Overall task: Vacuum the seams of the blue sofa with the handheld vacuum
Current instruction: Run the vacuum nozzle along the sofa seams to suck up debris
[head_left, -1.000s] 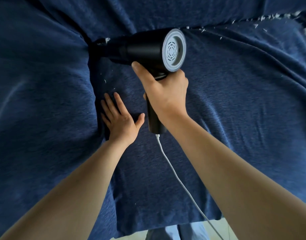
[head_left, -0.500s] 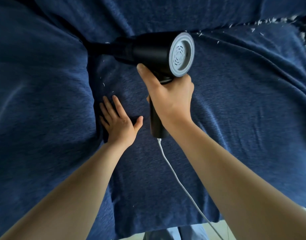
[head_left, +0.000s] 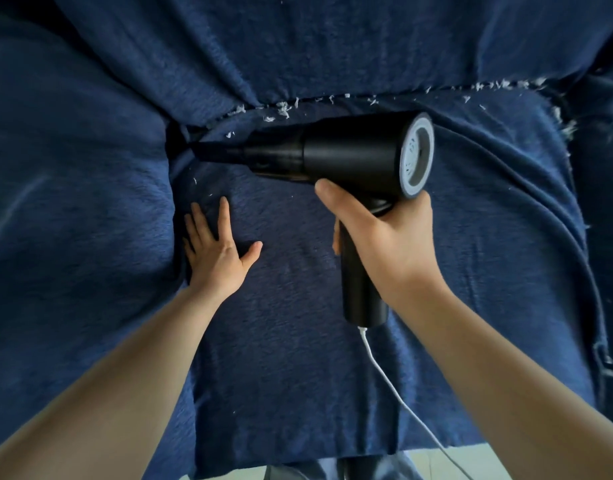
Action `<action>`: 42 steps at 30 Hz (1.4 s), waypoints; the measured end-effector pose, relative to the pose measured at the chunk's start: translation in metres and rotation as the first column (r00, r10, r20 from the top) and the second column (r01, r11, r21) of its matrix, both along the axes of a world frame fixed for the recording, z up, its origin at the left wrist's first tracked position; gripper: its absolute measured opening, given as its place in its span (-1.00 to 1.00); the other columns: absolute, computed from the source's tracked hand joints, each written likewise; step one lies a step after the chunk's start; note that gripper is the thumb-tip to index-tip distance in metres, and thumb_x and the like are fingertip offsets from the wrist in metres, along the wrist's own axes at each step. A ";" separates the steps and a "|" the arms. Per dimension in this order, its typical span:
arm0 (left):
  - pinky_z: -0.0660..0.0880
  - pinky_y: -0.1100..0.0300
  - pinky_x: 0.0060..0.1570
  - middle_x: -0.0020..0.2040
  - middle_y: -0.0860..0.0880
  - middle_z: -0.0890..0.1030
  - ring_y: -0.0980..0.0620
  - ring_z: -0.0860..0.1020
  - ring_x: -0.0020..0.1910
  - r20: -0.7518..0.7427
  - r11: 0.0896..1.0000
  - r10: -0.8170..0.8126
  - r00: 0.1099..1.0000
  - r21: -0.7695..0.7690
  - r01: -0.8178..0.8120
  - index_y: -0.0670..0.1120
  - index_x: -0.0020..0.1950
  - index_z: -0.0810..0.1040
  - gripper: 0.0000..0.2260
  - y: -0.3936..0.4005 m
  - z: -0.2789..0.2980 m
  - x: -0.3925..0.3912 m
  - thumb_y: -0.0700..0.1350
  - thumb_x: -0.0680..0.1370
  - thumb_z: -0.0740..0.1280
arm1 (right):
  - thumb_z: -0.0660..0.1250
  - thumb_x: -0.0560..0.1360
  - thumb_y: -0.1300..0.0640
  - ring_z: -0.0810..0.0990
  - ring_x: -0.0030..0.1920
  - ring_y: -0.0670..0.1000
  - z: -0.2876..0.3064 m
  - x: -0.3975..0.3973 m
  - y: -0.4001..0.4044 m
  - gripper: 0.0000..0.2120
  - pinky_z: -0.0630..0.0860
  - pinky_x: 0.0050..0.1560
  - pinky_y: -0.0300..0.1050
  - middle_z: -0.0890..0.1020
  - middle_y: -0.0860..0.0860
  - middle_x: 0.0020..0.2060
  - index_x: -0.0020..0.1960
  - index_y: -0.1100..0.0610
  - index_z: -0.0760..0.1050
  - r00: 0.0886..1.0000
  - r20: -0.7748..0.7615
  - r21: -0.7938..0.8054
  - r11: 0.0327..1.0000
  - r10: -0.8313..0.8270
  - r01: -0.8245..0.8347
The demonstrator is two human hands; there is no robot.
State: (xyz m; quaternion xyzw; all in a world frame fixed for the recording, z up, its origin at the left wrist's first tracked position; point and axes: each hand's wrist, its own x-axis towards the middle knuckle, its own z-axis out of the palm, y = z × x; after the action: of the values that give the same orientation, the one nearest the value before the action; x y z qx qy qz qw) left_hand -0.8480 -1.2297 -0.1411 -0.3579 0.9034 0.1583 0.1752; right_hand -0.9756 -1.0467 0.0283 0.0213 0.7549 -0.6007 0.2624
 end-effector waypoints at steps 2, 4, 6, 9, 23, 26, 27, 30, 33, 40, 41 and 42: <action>-0.04 -0.21 0.47 0.55 -0.28 -0.21 -0.25 -0.14 0.54 0.014 1.000 0.010 1.000 0.011 -0.010 0.04 0.59 -0.21 -0.12 -0.001 0.003 -0.002 0.27 0.49 0.28 | 0.54 0.46 0.06 0.60 -0.48 -0.01 0.002 -0.002 0.009 -0.67 0.52 -0.36 -0.23 0.59 0.04 -0.51 -0.38 0.12 0.51 0.999 0.002 0.010 0.999 0.052 -0.052; -0.06 -0.19 0.47 0.55 -0.27 -0.22 -0.24 -0.15 0.54 0.032 1.000 0.020 0.999 0.023 -0.021 0.04 0.58 -0.20 -0.13 -0.001 0.006 -0.004 0.27 0.50 0.28 | 0.54 0.46 0.02 0.60 -0.48 -0.02 0.003 -0.006 0.018 -0.63 0.56 -0.27 -0.17 0.60 0.05 -0.53 -0.40 0.16 0.51 0.991 -0.004 0.046 0.990 0.132 -0.132; -0.04 -0.22 0.47 0.56 -0.27 -0.20 -0.24 -0.14 0.54 0.039 0.999 0.027 0.999 0.030 -0.028 0.03 0.59 -0.15 -0.14 -0.002 0.006 -0.004 0.26 0.50 0.29 | 0.56 0.44 0.00 0.59 -0.45 -0.10 0.001 -0.008 0.023 -0.62 0.58 -0.17 -0.13 0.60 -0.04 -0.55 -0.43 0.10 0.50 0.981 -0.022 0.104 0.976 0.192 -0.189; -0.01 -0.25 0.47 0.55 -0.29 -0.18 -0.26 -0.13 0.54 0.035 0.999 0.031 0.999 0.023 -0.032 0.03 0.59 -0.12 -0.16 -0.002 0.006 -0.003 0.24 0.49 0.30 | 0.56 0.43 -0.02 0.59 -0.41 -0.17 -0.004 -0.011 0.020 -0.64 0.53 -0.17 -0.25 0.57 -0.21 -0.57 -0.43 -0.03 0.47 0.976 -0.039 0.144 0.968 0.215 -0.208; -0.01 -0.21 0.46 0.55 -0.32 -0.17 -0.27 -0.11 0.54 0.034 1.000 -0.002 0.999 0.026 0.001 0.04 0.59 -0.15 -0.17 -0.001 0.014 -0.006 0.20 0.52 0.30 | 0.56 0.42 -0.10 0.64 -0.36 -0.11 -0.018 -0.028 -0.007 -0.66 0.62 -0.08 -0.08 0.56 -0.24 -0.56 -0.39 -0.04 0.47 0.981 -0.096 0.153 0.976 0.168 -0.152; 0.13 -0.25 0.42 0.54 -0.36 -0.06 -0.33 0.03 0.51 0.027 0.998 -0.034 0.999 -0.051 0.035 -0.02 0.59 -0.03 -0.25 -0.003 0.013 -0.005 0.16 0.54 0.29 | 0.49 0.33 -0.23 0.71 -0.24 0.01 -0.020 -0.038 -0.003 -0.70 0.65 0.01 0.08 0.63 -0.15 -0.48 -0.31 -0.01 0.56 0.997 -0.073 0.128 0.992 0.028 -0.019; 0.17 -0.25 0.40 0.54 -0.36 -0.03 -0.34 0.07 0.50 0.019 0.996 -0.035 0.999 -0.077 0.037 -0.03 0.58 0.02 -0.28 -0.004 0.013 -0.006 0.15 0.54 0.28 | 0.47 0.33 -0.24 0.71 -0.23 0.02 -0.020 -0.041 -0.001 -0.70 0.65 0.02 0.10 0.63 -0.14 -0.47 -0.29 -0.01 0.57 0.998 -0.065 0.127 0.992 0.022 -0.013; 0.18 -0.23 0.39 0.54 -0.34 0.04 -0.34 0.12 0.48 -0.037 0.994 0.013 0.999 -0.110 -0.017 -0.06 0.55 0.12 -0.34 -0.010 0.011 -0.018 0.10 0.54 0.29 | 0.52 0.39 -0.17 0.69 -0.25 0.00 -0.022 -0.047 -0.005 -0.72 0.65 0.01 0.07 0.61 -0.15 -0.50 -0.30 -0.02 0.55 0.996 -0.074 0.159 0.986 0.051 -0.039; 0.22 -0.21 0.38 0.52 -0.31 0.10 -0.31 0.14 0.48 -0.152 0.993 0.040 0.988 -0.105 -0.056 -0.16 0.53 0.16 -0.35 -0.021 0.012 -0.035 0.06 0.54 0.31 | 0.53 0.43 -0.14 0.70 -0.25 0.01 -0.028 -0.050 -0.018 -0.69 0.65 -0.01 0.05 0.61 -0.11 -0.49 -0.32 0.02 0.55 0.997 -0.068 0.172 0.985 0.023 -0.011; 0.18 -0.01 0.45 0.45 -0.29 0.28 -0.23 0.26 0.44 -0.385 0.996 0.016 0.923 -0.071 -0.047 -0.28 0.50 0.20 -0.42 -0.068 0.011 -0.101 -0.06 0.57 0.29 | 0.52 0.44 -0.14 0.71 -0.23 0.03 -0.033 -0.060 -0.029 -0.69 0.64 0.01 0.00 0.63 -0.07 -0.45 -0.27 0.07 0.58 0.998 -0.064 0.152 0.988 -0.029 0.038; 0.18 -0.01 0.45 0.45 -0.29 0.28 -0.22 0.25 0.45 -0.375 0.996 0.026 0.927 -0.065 -0.055 -0.27 0.50 0.20 -0.41 -0.074 0.009 -0.109 -0.05 0.57 0.29 | 0.53 0.44 -0.14 0.70 -0.23 0.01 -0.033 -0.060 -0.028 -0.69 0.63 -0.01 -0.04 0.63 -0.08 -0.45 -0.26 0.07 0.59 0.997 -0.072 0.157 0.987 -0.028 0.039; 0.17 -0.03 0.46 0.46 -0.28 0.27 -0.22 0.24 0.46 -0.352 0.996 0.039 0.935 -0.058 -0.064 -0.27 0.51 0.19 -0.41 -0.080 0.006 -0.116 -0.03 0.57 0.29 | 0.53 0.44 -0.14 0.70 -0.24 -0.01 -0.033 -0.061 -0.026 -0.70 0.63 -0.03 -0.08 0.63 -0.09 -0.46 -0.26 0.06 0.58 0.996 -0.078 0.157 0.987 -0.030 0.042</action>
State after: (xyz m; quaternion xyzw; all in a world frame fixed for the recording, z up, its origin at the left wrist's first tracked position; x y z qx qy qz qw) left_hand -0.9637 -1.3092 -0.1350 -0.3533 0.9154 0.1929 -0.0054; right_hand -1.0366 -1.0729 -0.0048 0.0329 0.8091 -0.5439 0.2201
